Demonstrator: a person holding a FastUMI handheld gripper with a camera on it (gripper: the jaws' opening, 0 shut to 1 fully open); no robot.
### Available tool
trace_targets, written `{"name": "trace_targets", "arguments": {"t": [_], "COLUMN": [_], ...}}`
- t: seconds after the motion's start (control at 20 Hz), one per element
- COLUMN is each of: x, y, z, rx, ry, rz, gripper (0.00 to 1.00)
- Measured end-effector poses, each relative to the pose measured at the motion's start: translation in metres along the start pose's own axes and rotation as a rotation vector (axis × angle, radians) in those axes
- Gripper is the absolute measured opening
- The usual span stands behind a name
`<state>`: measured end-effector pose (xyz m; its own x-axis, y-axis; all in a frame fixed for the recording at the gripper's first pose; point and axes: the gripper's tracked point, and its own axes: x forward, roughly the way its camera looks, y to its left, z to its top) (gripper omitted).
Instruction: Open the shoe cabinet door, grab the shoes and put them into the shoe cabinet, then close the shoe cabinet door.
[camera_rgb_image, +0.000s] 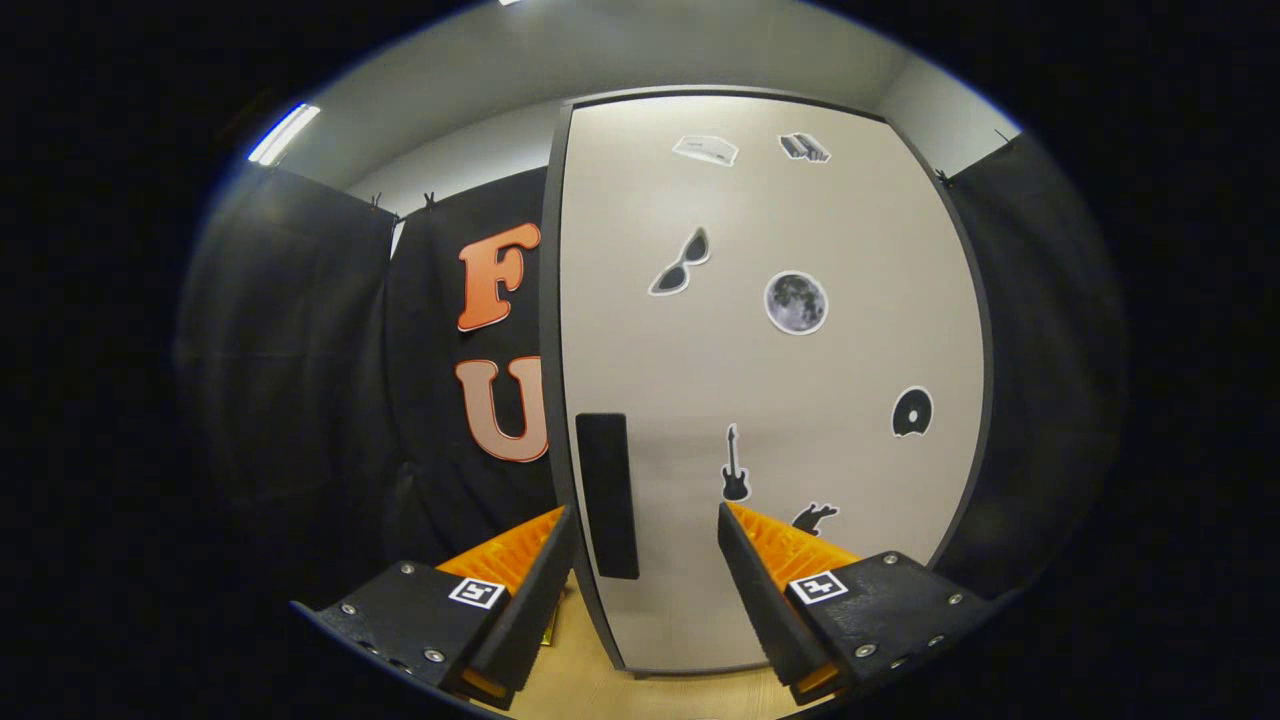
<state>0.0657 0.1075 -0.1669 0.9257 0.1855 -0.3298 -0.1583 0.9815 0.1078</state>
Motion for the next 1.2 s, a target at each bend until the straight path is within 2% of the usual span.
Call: {"name": "trace_targets", "arguments": {"t": [0.15,0.4,0.6,0.65,0.8,0.95,1.2], "x": [0.023,0.049,0.059,0.060,0.057,0.048,0.009], "y": [0.011,0.013,0.018,0.018,0.018,0.020,0.017], "z": [-0.015,-0.026,-0.035,-0.033,-0.036,-0.035,-0.035], "rx": [0.000,0.009,0.053,0.048,0.040,0.046,0.049], "ry": [0.034,0.041,0.075,0.067,0.075,0.083,0.079], "rz": [0.006,-0.032,-0.048,-0.054,-0.059,-0.033,0.002], "gripper": [0.79,0.64,0.47,0.39,0.34,0.24,0.19]}}
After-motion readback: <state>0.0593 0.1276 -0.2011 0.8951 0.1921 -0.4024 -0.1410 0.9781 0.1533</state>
